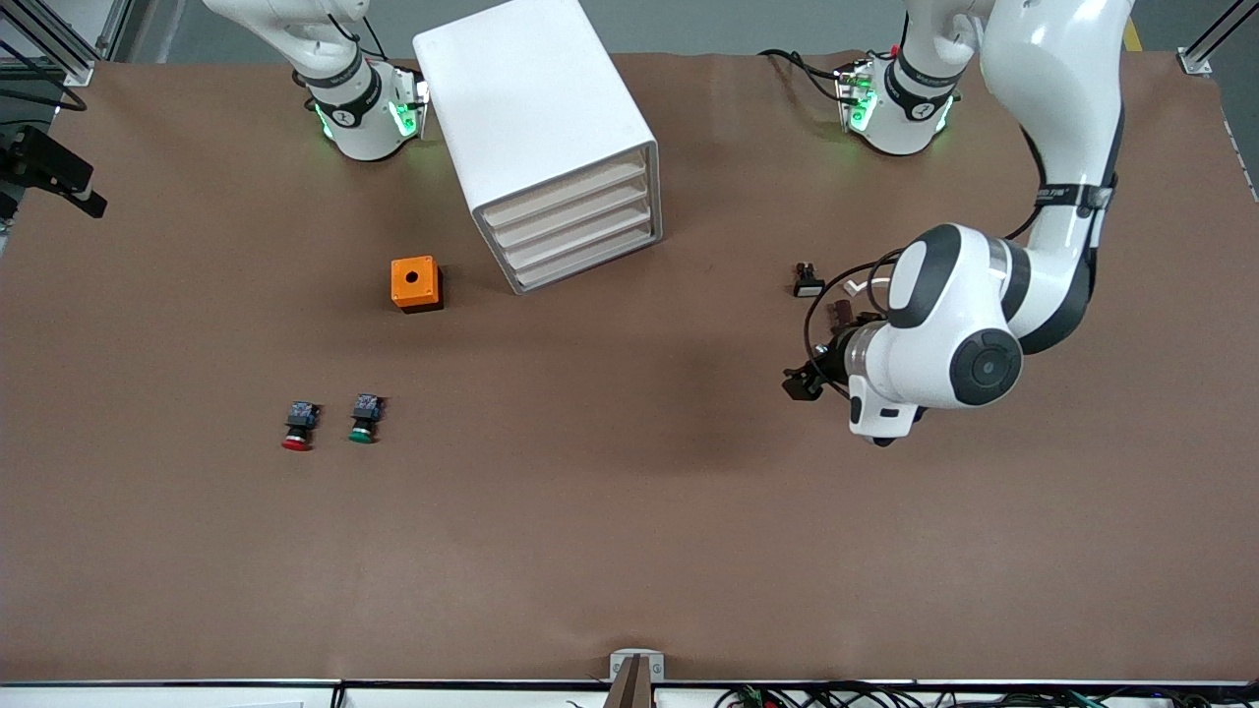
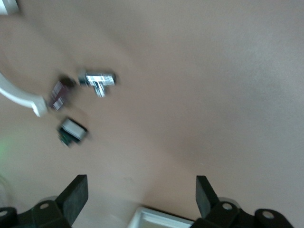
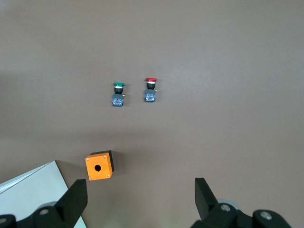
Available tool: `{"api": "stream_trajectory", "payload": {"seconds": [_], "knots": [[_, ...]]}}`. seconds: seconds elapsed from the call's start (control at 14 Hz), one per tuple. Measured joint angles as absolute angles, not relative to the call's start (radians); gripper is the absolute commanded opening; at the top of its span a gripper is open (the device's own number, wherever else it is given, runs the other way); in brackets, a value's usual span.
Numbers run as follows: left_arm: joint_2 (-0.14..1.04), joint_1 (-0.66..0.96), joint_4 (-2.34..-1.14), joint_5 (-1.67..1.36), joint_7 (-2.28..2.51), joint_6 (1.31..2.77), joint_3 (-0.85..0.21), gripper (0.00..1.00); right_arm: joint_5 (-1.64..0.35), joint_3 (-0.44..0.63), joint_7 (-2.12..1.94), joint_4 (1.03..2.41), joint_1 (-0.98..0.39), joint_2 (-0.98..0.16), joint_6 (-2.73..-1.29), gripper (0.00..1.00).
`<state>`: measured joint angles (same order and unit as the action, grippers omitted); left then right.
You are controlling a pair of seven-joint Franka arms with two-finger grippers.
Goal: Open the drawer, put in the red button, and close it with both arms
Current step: 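Move the left gripper toward the top drawer handle of the white cabinet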
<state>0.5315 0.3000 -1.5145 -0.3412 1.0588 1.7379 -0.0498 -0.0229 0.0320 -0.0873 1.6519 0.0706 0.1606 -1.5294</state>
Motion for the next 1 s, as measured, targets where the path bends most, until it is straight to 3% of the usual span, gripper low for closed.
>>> {"api": "stream_trajectory", "payload": {"seconds": [0.57,1.0], "knots": [[0.678,0.39,-1.432,-0.595,1.575,1.714,-0.051,1.0,-0.024,0.019,-0.088,1.652,0.067,0.161,-1.511,1.0],[0.757,0.393,-1.4,-0.807,1.923,1.492,-0.051,1.0,-0.024,0.02,-0.089,1.653,0.067,0.161,-1.511,1.0]]}}
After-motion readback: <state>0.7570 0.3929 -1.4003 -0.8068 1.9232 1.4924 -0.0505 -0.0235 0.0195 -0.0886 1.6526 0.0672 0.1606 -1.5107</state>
